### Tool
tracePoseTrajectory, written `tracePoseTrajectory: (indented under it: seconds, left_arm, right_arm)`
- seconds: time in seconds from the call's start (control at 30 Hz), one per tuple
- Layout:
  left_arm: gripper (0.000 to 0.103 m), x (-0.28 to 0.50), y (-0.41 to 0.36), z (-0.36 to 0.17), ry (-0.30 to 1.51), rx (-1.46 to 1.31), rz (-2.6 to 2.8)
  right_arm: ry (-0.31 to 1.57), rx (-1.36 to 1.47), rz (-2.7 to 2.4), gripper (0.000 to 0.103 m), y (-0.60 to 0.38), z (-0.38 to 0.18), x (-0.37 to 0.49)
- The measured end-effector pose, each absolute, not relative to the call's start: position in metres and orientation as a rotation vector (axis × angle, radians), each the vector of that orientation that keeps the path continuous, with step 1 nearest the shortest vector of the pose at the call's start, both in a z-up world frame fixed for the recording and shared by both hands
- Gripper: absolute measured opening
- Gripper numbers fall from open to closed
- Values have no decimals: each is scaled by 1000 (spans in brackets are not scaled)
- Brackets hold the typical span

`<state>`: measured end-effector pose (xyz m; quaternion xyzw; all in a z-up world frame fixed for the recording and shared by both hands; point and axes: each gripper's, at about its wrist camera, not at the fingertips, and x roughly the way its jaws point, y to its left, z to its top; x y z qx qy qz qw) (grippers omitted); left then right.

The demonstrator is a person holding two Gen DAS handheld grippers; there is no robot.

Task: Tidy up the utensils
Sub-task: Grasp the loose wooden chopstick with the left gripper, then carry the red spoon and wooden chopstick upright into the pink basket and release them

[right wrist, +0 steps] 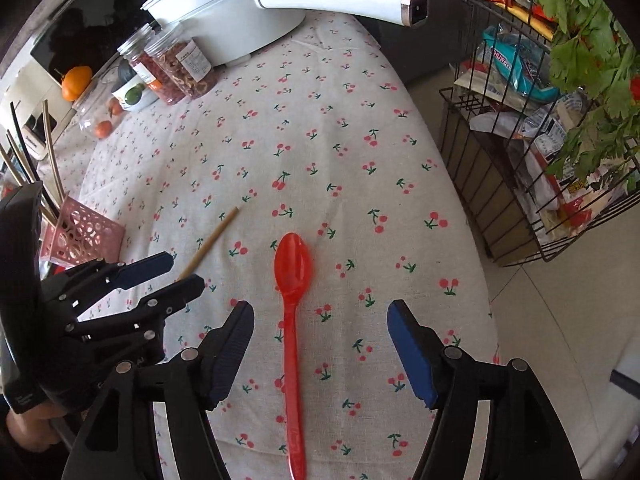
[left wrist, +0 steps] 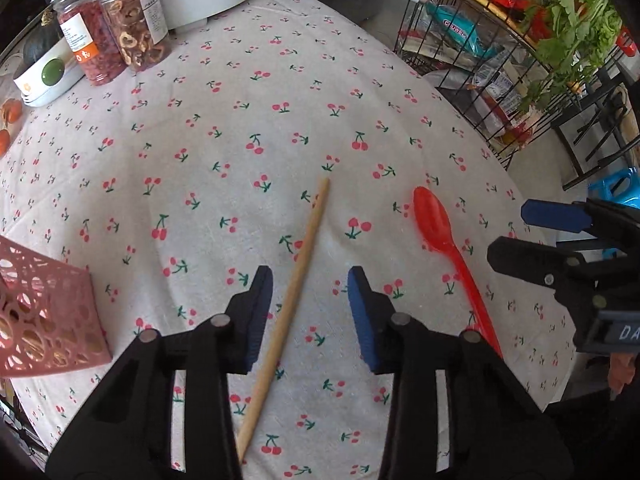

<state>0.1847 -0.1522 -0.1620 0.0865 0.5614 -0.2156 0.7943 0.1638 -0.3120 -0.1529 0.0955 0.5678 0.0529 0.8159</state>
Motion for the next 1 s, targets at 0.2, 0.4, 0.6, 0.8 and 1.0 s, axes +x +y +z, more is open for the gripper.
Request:
tracePoseTrajectory:
  seconds: [0.2, 0.4, 0.6, 0.8, 1.0]
  left_arm:
    - [14, 191, -167, -168, 1209, 267, -430]
    - [7, 180, -156, -156, 1178, 242, -412]
    - [7, 148, -135, -118, 1084, 244, -460]
    - [7, 113, -99, -88, 1000, 208, -486]
    - [7, 97, -63, -83, 949, 126, -477]
  right_arm:
    - [1236, 226, 97, 71, -322, -160, 167]
    - [1239, 229, 86, 71, -323, -161, 169]
    - [1243, 193, 105, 71, -308, -165, 175]
    - [1239, 136, 147, 71, -284, -174, 182]
    - [1237, 50, 160, 47, -259, -183, 193]
